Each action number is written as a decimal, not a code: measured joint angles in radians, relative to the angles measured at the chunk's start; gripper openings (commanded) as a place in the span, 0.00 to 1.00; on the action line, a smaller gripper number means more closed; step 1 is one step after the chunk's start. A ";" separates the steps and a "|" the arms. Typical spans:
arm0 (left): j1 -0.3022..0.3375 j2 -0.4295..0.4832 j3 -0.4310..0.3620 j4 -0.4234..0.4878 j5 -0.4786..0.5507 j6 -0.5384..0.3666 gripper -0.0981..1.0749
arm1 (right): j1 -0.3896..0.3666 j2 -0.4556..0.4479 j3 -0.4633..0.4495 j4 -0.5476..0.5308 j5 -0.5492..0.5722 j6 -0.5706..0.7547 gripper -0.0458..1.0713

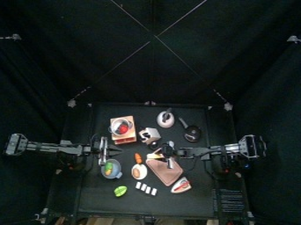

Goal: Grab egg sushi with both hands

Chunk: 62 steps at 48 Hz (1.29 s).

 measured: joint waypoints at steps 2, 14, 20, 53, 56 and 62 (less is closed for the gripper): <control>-0.002 0.002 0.000 -0.002 0.000 0.000 0.57 | 0.000 -0.003 0.000 -0.002 -0.005 0.002 0.55; 0.000 0.002 0.000 -0.002 -0.020 0.000 0.68 | 0.000 -0.031 0.000 -0.011 -0.055 -0.002 0.55; 0.000 0.014 0.000 -0.002 -0.035 0.000 0.80 | -0.002 -0.038 0.000 -0.014 -0.089 -0.002 0.55; -0.041 0.364 -0.190 0.064 0.008 0.003 0.96 | 0.031 -0.038 0.032 0.000 -0.281 0.000 0.55; -0.041 0.403 -0.219 0.063 0.017 0.003 0.96 | 0.029 -0.037 0.034 0.000 -0.284 0.000 0.55; -0.040 0.477 -0.279 0.064 0.035 0.003 0.96 | 0.028 -0.029 0.032 0.003 -0.287 0.000 0.55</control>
